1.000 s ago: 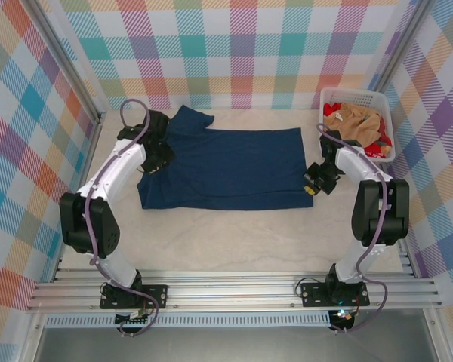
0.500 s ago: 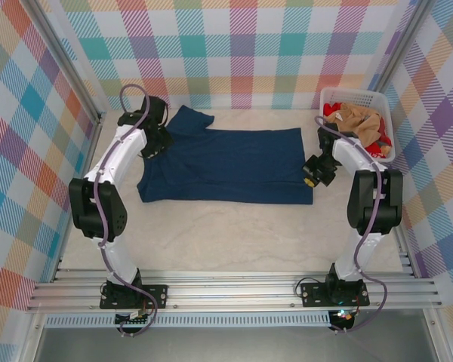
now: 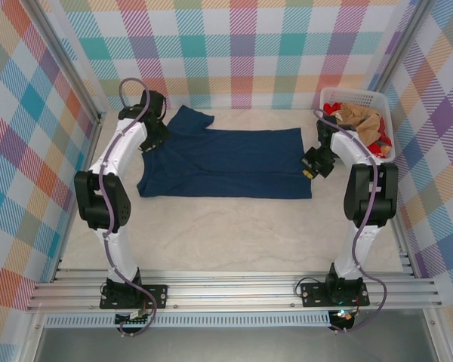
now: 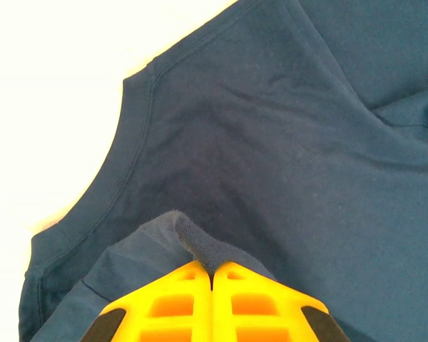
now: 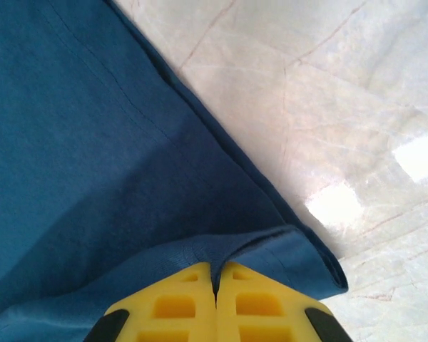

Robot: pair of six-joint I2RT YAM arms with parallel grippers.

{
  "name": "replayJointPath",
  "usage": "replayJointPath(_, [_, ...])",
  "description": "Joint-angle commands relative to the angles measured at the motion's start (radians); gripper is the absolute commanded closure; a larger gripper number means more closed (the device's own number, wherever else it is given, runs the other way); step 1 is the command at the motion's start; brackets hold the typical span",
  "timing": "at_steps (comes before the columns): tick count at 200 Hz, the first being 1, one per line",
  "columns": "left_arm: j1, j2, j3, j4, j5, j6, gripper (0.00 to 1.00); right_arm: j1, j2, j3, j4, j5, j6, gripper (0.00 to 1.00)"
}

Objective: Fold and stack the t-shirts

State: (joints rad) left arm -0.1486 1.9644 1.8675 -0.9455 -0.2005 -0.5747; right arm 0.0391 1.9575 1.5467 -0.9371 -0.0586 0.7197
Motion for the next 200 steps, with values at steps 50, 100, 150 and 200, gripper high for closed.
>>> replayJointPath(50, [0.024, 0.078, 0.084, -0.039, -0.043, 0.024, 1.0, 0.003, 0.075, 0.095, -0.03, -0.004, -0.025, 1.0])
replayJointPath(100, [0.034, 0.108, 0.109, -0.044, -0.044, 0.033, 1.0, 0.005, 0.111, 0.13, -0.034, -0.021, -0.038, 0.96])
replayJointPath(150, [0.055, 0.106, 0.169, -0.074, -0.012, 0.051, 0.53, 0.006, 0.045, 0.145, 0.009, -0.021, -0.101, 0.61])
replayJointPath(200, [0.087, -0.144, -0.218, -0.073, 0.052, -0.104, 0.47, 0.046, -0.175, -0.071, 0.048, -0.026, -0.096, 0.59])
